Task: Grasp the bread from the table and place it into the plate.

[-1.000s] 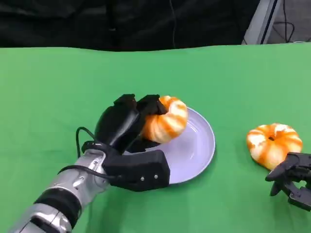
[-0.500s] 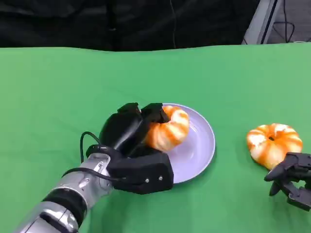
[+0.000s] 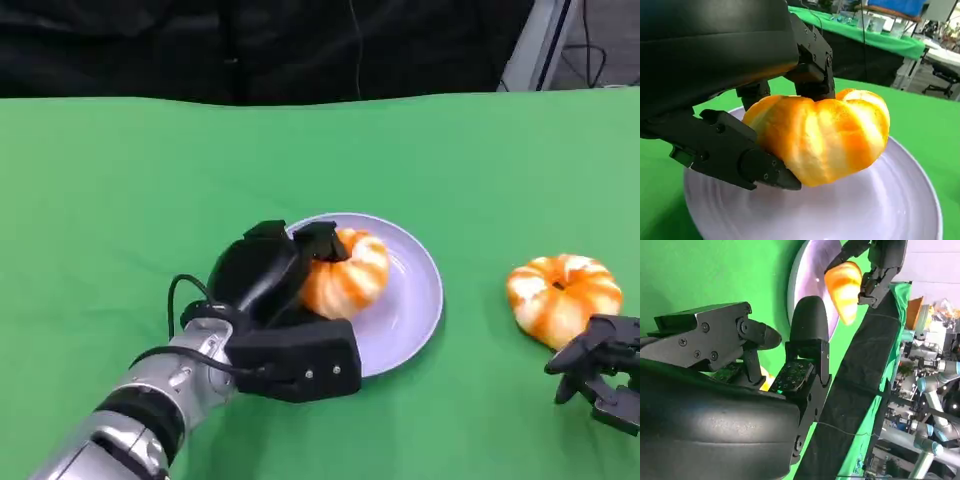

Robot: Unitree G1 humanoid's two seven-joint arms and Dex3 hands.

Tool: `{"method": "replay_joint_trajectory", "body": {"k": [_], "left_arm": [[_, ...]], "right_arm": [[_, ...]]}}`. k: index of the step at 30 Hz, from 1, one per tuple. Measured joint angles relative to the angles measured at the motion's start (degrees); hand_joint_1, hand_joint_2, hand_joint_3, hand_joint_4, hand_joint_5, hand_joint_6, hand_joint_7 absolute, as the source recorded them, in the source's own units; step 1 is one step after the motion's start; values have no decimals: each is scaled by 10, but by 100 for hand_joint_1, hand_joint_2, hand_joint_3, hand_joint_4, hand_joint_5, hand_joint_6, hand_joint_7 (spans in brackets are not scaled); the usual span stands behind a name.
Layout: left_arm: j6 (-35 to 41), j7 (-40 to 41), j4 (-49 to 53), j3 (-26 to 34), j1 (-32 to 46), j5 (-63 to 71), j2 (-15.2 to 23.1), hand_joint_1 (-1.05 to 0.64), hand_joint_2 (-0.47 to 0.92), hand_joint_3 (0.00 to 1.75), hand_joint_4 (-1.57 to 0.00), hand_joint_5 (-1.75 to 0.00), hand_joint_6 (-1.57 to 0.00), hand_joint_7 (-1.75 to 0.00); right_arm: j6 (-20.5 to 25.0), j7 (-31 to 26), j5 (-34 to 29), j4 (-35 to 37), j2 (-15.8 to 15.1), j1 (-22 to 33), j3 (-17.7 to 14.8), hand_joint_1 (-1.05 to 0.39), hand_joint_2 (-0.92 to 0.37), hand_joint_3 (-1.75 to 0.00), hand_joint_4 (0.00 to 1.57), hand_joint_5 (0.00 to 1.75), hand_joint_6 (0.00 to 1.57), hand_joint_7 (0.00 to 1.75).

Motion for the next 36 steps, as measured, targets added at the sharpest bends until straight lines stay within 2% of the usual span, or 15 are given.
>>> {"method": "replay_joint_trajectory", "body": {"k": [1, 2, 3, 8, 10, 11, 12, 14, 17, 22, 23, 27, 29, 30, 36], "left_arm": [[2, 0, 1, -1, 0, 1, 0, -15, 92, 27, -42, -172, -50, -141], [3, 0, 2, -3, -1, 3, -1, -16, 92, 25, -44, -163, -54, -127], [3, 0, 3, -4, -2, 4, -1, -16, 92, 24, -45, -160, -56, -121], [10, 0, 5, -12, -9, 8, -1, -17, 92, 17, -53, -128, -74, -66], [10, 0, 6, -14, -11, 9, -1, -16, 92, 16, -54, -124, -77, -59], [11, 0, 6, -15, -11, 9, -1, -15, 92, 11, -66, -69, -84, -34], [12, 0, 7, -16, -11, 9, -1, -14, 92, 8, -75, -39, -89, -19], [19, -4, 7, -17, -11, 10, -2, -15, 92, 6, -77, -10, -88, -4], [26, -9, 7, -19, -11, 10, -5, -17, 92, 4, -74, -2, -83, 0], [32, -9, 7, -24, -11, 12, -6, -24, 92, 3, -70, 0, -74, 0], [34, -9, 7, -27, -11, 14, -6, -30, 92, 2, -68, 0, -71, 0], [41, -9, 7, -33, -12, 21, -6, -37, 92, 2, -65, 0, -68, 0], [43, -9, 7, -35, -13, 24, -6, -55, 92, 6, -60, 0, -62, 0], [46, -9, 7, -37, -14, 28, -6, -58, 92, 6, -59, 0, -61, 0], [57, -9, 7, -46, -27, 37, -5, -63, 92, 6, -57, 0, -59, 0]], "right_arm": [[0, 0, 0, 0, 0, 0, 0, 9, -84, -61, 87, 138, 95, 93], [0, 1, 0, -1, 0, 0, 0, 9, -84, -61, 87, 138, 95, 93], [0, 1, 0, -1, 0, 0, 0, 9, -84, -62, 87, 138, 95, 93], [0, 0, 0, -1, 0, 0, 0, 8, -82, -63, 87, 138, 96, 93], [0, 0, 0, -1, 0, 0, 0, 8, -82, -63, 87, 138, 95, 93], [-1, 0, 0, -1, 0, 0, 0, 8, -82, -63, 87, 138, 95, 92], [-1, 0, 0, -1, 0, 0, 0, 9, -82, -64, 87, 138, 95, 92], [-1, 0, 0, -1, 0, 0, 0, 9, -82, -64, 87, 138, 96, 92], [-1, 1, 1, -1, 0, 0, 0, 9, -82, -65, 87, 138, 96, 92], [-1, 2, 1, -1, 1, 0, 0, 8, -81, -66, 86, 139, 96, 92], [0, 2, 1, -2, 1, 0, 0, 8, -82, -66, 87, 139, 95, 92], [0, 2, 1, -2, 3, 0, 0, 8, -82, -66, 87, 139, 95, 92], [0, 1, 1, -2, 3, 0, 0, 8, -82, -66, 87, 138, 95, 93], [0, 1, 1, -2, 3, 0, 0, 8, -82, -65, 87, 138, 95, 93], [0, 0, 1, -2, 4, 0, 0, 8, -83, -63, 87, 138, 96, 92]]}}
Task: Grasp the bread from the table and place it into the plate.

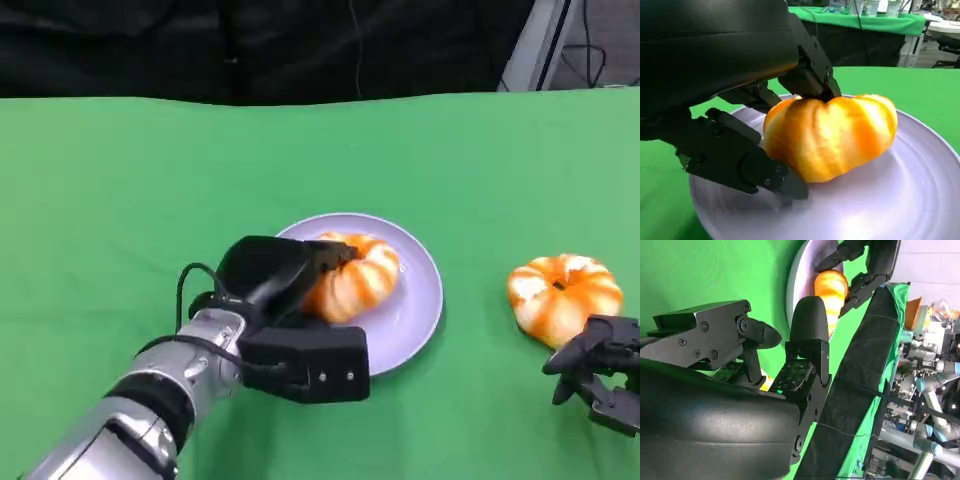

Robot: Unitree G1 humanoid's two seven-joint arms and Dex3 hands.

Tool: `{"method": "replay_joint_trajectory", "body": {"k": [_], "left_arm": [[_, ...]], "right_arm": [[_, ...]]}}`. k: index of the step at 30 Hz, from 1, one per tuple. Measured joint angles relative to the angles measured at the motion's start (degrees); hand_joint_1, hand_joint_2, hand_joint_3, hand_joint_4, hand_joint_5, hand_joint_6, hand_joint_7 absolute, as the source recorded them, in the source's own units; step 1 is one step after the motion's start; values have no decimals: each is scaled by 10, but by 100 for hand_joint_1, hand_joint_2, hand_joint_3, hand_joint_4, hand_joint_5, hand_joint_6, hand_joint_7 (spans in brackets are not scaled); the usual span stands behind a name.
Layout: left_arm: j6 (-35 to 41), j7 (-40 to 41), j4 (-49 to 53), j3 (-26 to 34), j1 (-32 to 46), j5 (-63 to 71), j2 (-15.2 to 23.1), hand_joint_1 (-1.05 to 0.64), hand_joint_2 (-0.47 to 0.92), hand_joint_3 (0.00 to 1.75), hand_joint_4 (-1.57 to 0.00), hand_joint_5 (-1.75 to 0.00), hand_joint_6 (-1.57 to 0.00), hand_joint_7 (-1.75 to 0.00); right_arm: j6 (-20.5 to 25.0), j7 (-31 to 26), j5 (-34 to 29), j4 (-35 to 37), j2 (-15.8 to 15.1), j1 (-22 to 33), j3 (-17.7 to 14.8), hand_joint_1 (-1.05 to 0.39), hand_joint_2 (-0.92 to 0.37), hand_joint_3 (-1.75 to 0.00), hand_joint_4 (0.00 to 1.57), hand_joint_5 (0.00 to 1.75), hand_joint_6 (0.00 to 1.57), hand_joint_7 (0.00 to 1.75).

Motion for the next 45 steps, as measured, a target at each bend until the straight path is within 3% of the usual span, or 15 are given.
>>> {"method": "replay_joint_trajectory", "body": {"k": [17, 18, 21, 33, 45], "left_arm": [[4, -20, 0, -8, -2, 1, 1, -76, 92, 8, -49, 0, -51, 0], [5, -24, 0, -8, -2, 1, 1, -85, 92, 16, -47, 0, -50, 0], [5, -39, 0, -9, -2, 1, 2, -92, 92, 23, -46, 0, -49, 0], [7, -53, -5, -10, -3, 1, 5, -93, 92, 26, -43, 0, -46, 0], [3, -93, -17, -7, -3, -7, 13, -105, 92, 34, -36, 0, -39, 0]], "right_arm": [[0, -5, -1, 0, 0, 0, 1, 8, -84, -60, 87, 138, 96, 92], [0, -5, -1, 0, 0, 0, 1, 8, -85, -60, 87, 139, 95, 92], [0, -5, -1, 0, 0, 0, 2, 8, -84, -61, 86, 139, 95, 92], [-1, 0, 0, 0, 1, 0, 2, 8, -83, -62, 86, 140, 95, 92], [-1, 0, -1, 0, 1, 0, 2, 8, -82, -65, 85, 139, 95, 92]]}}
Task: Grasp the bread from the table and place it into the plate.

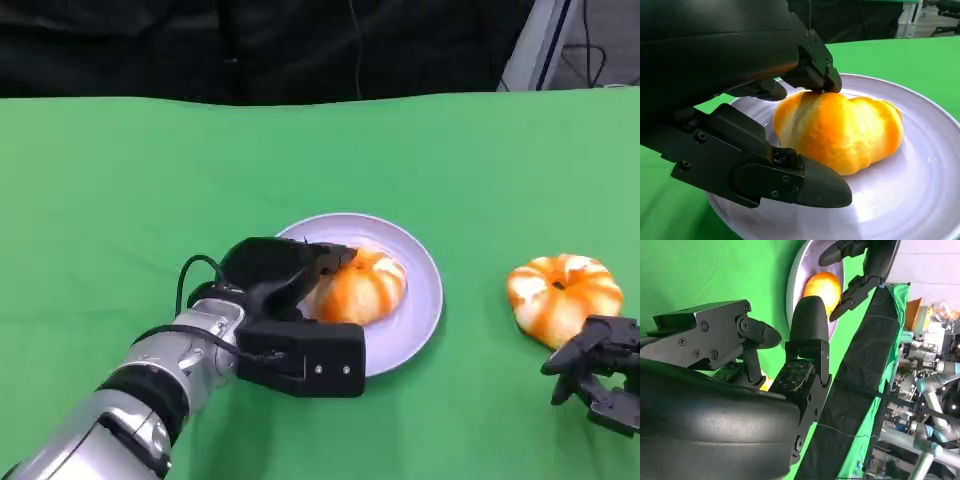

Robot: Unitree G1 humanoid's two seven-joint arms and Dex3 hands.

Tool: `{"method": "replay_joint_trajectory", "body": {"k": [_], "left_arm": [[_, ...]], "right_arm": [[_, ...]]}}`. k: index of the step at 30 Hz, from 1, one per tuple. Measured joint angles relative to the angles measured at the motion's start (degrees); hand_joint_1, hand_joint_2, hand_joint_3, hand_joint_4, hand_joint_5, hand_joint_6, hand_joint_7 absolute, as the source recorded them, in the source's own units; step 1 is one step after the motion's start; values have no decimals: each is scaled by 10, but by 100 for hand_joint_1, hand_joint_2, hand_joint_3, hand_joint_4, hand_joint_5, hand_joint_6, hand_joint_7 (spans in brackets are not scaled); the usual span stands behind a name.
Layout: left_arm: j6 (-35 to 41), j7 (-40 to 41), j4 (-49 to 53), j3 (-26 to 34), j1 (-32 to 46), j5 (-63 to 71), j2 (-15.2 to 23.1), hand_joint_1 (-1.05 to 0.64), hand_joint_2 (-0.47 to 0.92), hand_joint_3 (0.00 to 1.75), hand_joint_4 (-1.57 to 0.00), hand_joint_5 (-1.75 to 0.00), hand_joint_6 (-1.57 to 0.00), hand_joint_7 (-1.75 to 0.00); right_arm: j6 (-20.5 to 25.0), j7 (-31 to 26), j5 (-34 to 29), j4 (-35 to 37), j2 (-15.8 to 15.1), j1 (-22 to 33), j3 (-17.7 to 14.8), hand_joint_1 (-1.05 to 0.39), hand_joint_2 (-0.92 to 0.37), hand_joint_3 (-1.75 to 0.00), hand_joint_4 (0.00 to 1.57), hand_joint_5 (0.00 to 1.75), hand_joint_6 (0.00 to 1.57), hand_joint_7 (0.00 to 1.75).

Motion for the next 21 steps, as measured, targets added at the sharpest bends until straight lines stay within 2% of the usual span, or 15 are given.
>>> {"method": "replay_joint_trajectory", "body": {"k": [10, 21], "left_arm": [[-3, -21, -10, 4, 0, -2, 9, -105, 92, 33, -33, 0, -38, 0], [-34, -20, -57, 25, 16, -18, 54, -100, 92, 33, -38, -2, -40, -1]], "right_arm": [[0, 1, 0, 0, 0, 0, 0, 8, -82, -65, 85, 139, 96, 91], [0, 4, 1, 1, 0, 0, 0, 8, -83, -64, 86, 139, 96, 92]]}}
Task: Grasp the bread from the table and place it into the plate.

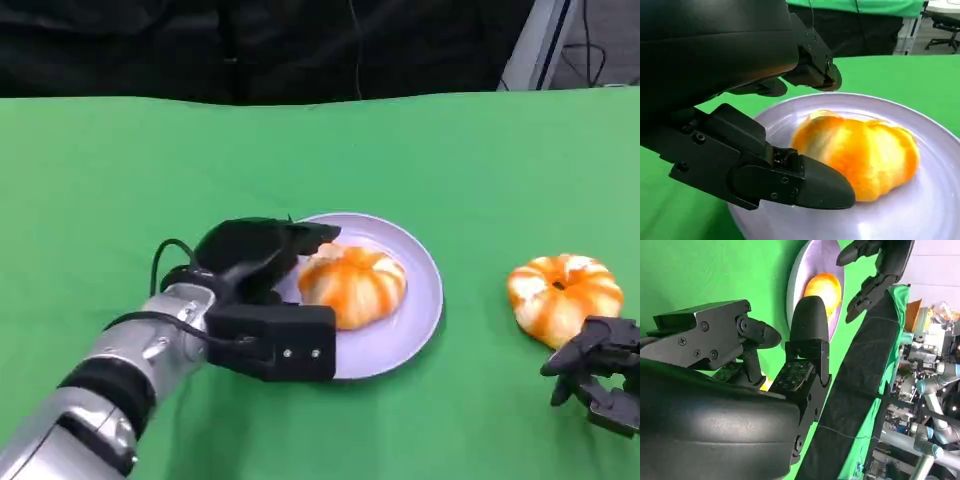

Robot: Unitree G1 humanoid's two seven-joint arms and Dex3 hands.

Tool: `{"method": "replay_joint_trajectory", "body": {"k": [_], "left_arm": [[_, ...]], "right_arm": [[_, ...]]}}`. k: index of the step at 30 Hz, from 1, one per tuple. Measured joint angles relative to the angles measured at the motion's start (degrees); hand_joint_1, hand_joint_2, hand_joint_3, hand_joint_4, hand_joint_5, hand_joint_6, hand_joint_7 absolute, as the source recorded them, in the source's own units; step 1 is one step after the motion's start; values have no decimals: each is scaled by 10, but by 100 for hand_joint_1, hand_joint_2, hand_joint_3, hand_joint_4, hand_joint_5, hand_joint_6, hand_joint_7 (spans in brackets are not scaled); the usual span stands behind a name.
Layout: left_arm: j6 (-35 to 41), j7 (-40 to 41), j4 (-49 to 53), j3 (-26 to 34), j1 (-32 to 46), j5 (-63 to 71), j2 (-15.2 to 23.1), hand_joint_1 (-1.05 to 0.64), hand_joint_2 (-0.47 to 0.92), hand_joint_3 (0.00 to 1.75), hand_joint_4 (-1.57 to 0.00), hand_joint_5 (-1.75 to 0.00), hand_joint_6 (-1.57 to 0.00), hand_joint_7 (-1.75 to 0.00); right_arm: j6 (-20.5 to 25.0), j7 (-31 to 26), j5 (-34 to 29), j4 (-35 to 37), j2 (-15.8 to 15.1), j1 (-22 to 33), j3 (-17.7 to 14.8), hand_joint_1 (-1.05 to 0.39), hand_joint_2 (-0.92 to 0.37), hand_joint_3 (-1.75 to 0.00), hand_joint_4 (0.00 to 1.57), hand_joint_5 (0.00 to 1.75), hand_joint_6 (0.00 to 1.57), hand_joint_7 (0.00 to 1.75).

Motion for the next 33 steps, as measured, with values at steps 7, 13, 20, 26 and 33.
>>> {"method": "replay_joint_trajectory", "body": {"k": [7, 13, 20, 26, 33], "left_arm": [[-10, 10, -31, 10, 25, -3, 17, -97, 92, 33, -41, -2, -42, -1], [-22, 26, -58, 21, 44, -6, 30, -93, 92, 30, -48, -4, -46, -2], [-45, 53, -106, 42, 94, -9, 50, -87, 92, 28, -53, -4, -48, -2], [-52, 57, -161, 66, 138, -18, 73, -82, 92, 28, -55, -3, -49, -1], [-50, 58, -214, 88, 189, -28, 90, -77, 92, 28, -57, -2, -49, -1]], "right_arm": [[1, 0, 0, 0, 0, 0, 0, 9, -83, -63, 86, 139, 95, 92], [2, 2, 0, 0, 0, 0, 0, 8, -83, -63, 87, 139, 96, 92], [2, 3, 0, 1, 0, 0, 0, 9, -84, -63, 86, 138, 95, 93], [4, 5, 0, 1, 0, 0, 0, 9, -84, -63, 86, 139, 95, 93], [6, 8, 0, 1, 0, 0, 0, 9, -85, -62, 86, 140, 94, 94]]}}
